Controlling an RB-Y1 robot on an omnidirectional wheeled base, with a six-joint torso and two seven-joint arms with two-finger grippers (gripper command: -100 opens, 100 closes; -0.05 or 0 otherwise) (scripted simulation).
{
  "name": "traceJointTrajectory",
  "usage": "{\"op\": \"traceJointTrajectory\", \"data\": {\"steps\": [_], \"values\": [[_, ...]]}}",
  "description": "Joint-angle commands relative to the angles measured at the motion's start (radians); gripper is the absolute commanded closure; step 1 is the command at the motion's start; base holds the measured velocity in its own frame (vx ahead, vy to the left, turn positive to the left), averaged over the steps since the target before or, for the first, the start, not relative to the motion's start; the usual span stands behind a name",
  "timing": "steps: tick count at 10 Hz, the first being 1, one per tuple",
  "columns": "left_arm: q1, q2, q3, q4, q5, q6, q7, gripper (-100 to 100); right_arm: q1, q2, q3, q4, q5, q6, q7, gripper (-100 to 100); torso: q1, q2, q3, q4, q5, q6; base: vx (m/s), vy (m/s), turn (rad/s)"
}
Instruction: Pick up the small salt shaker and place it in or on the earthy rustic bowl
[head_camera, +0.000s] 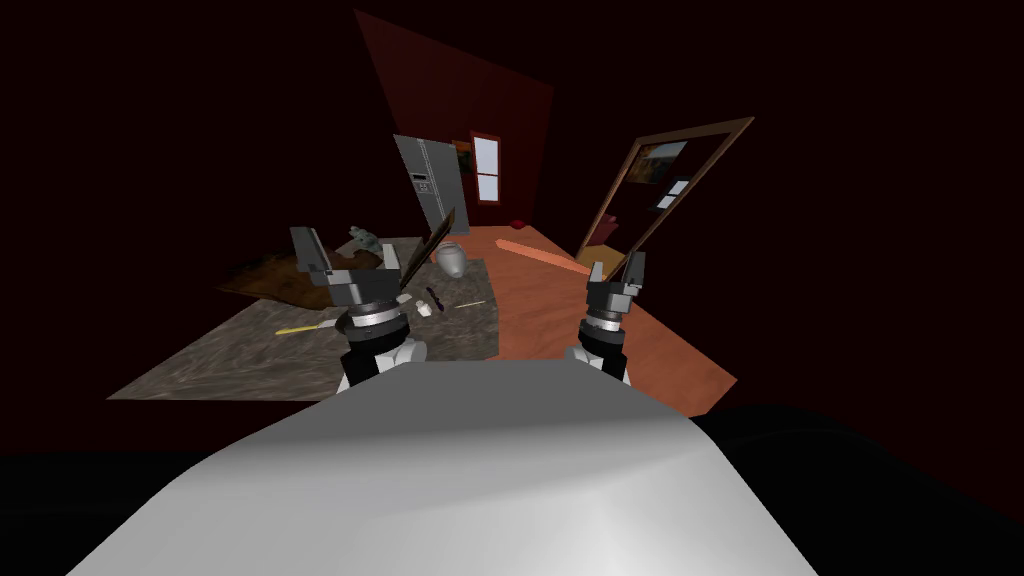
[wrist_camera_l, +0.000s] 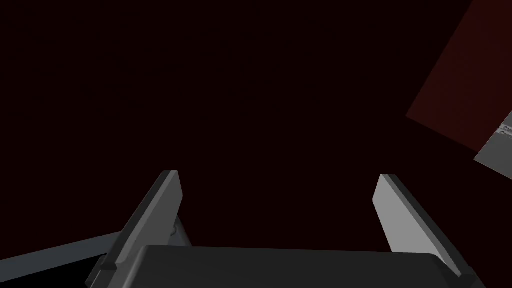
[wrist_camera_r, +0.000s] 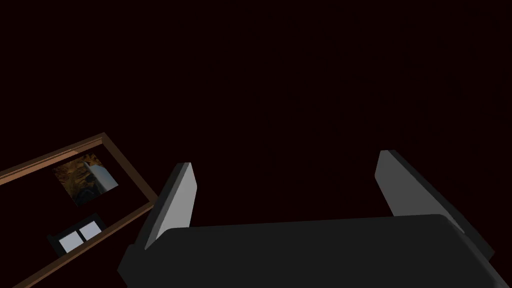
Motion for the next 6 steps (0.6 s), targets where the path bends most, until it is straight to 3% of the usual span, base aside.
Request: {"op": "traceJointTrajectory", "data": {"steps": [1,2,6], "values": [[0.001,0.032,-0.001,0.019,0.012,0.001,0.01,-100,0.0,0.0,0.0,0.0,0.0,0.0,0.0,0,0.0,0.0,0.0,0.0,0.0,0.0,-0.005,0.006,0.011],[0.002,0.061,-0.003,0.046,0.031,0.001,0.024,-100,0.0,0.0,0.0,0.0,0.0,0.0,0.0,0,0.001,0.0,0.0,0.0,0.0,0.0,-0.022,0.012,0.023],[0.006,0.102,-0.009,0.123,0.086,0.003,0.067,-100,0.0,0.0,0.0,0.0,0.0,0.0,0.0,0,0.001,0.002,0.001,0.0,0.0,0.0,-0.031,0.008,0.016]]}}
